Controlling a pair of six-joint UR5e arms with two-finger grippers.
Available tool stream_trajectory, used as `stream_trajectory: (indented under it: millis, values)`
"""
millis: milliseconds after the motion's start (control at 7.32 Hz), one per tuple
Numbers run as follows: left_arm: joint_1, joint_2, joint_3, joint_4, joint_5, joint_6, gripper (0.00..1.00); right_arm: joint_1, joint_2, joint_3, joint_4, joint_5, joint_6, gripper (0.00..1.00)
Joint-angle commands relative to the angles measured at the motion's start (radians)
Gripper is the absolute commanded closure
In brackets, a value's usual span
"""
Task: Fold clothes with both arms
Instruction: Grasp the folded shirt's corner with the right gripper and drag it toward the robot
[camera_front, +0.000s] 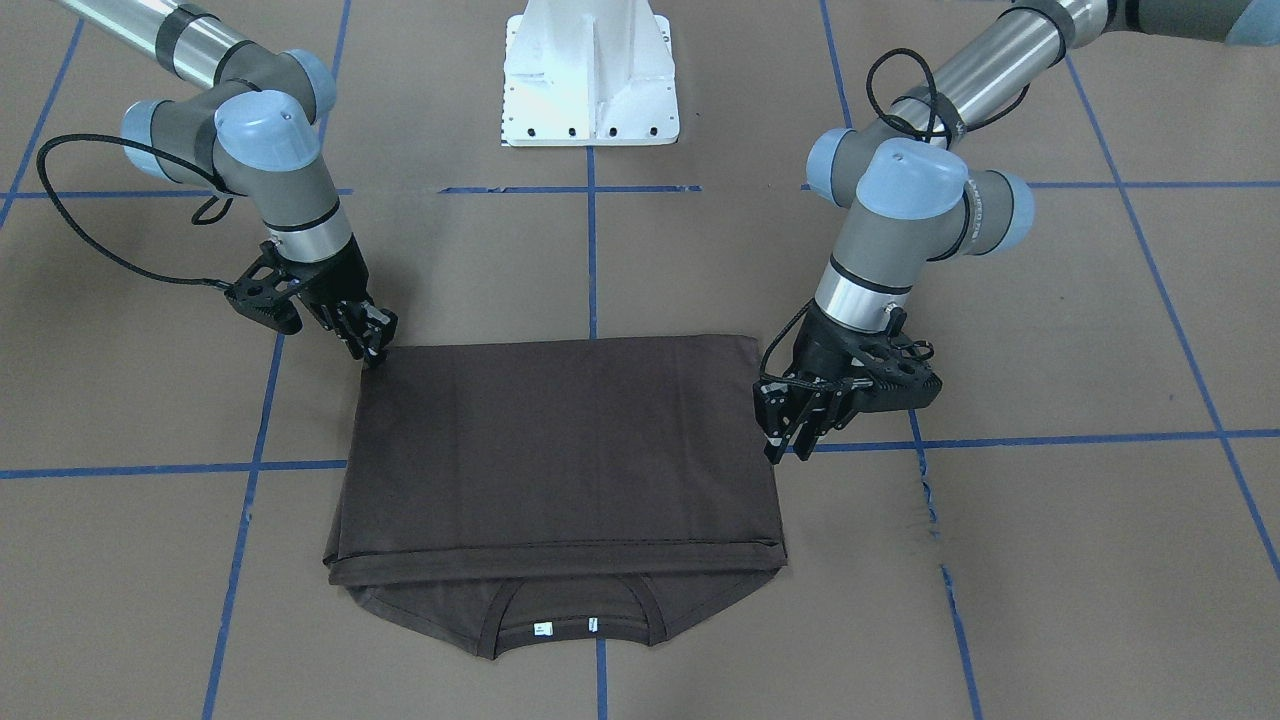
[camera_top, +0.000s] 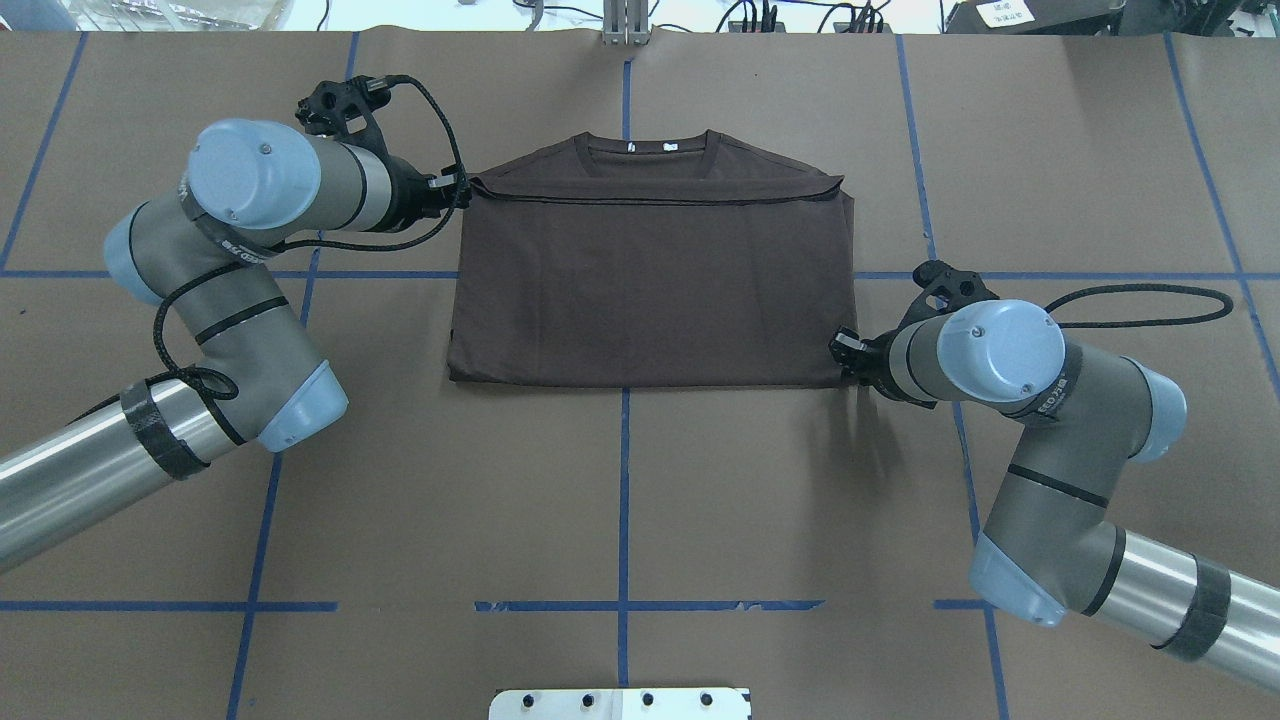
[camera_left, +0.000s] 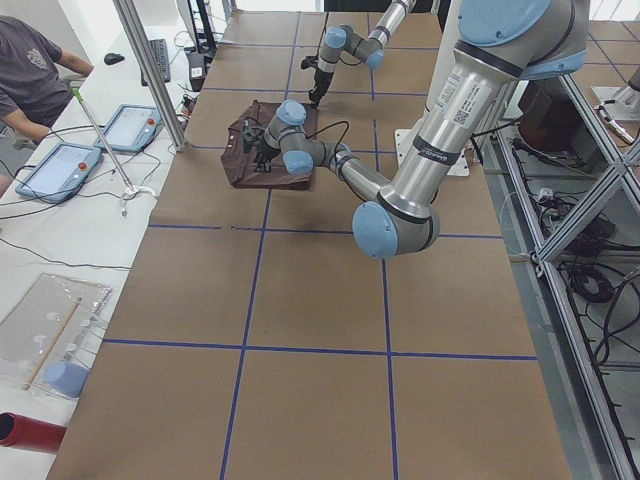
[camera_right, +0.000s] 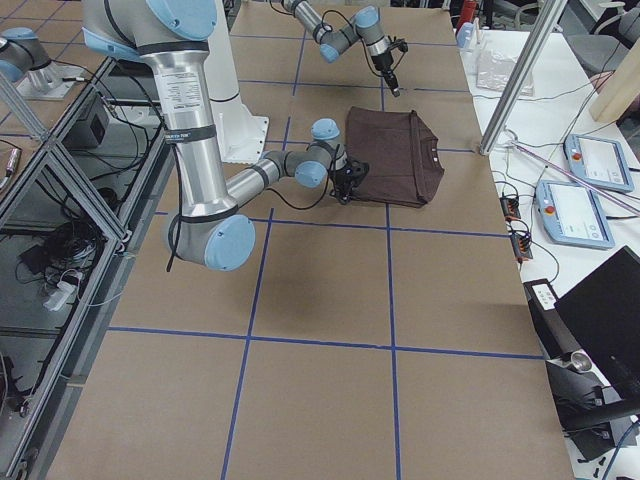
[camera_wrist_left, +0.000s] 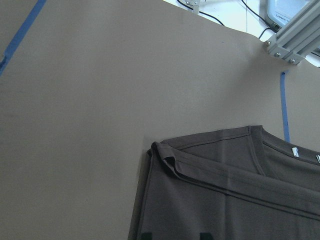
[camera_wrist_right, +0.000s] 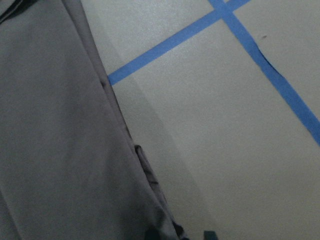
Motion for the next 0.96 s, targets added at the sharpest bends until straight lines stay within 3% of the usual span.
stream_trajectory:
  millis: [0, 137, 410, 683, 820]
  values:
    - [-0.002, 0.000, -0.007, 0.000, 0.000, -0.001, 0.57, 0.001, -0.001, 0.008, 0.000, 0.003, 0.009, 1.00]
    - [-0.002, 0.000, -0.008, 0.000, 0.000, -0.001, 0.57, -0.001, -0.017, 0.037, 0.000, 0.005, 0.009, 1.00]
    - [-0.002, 0.000, -0.025, 0.005, -0.004, -0.001, 0.57, -0.107, -0.189, 0.283, -0.002, 0.015, 0.017, 1.00]
    - [0.006, 0.000, -0.072, 0.012, -0.010, -0.015, 0.57, -0.239, -0.265, 0.419, -0.005, 0.159, 0.091, 1.00]
    - [0.020, 0.020, -0.105, 0.011, -0.056, -0.061, 0.57, -0.314, -0.274, 0.454, -0.003, 0.222, 0.142, 1.00]
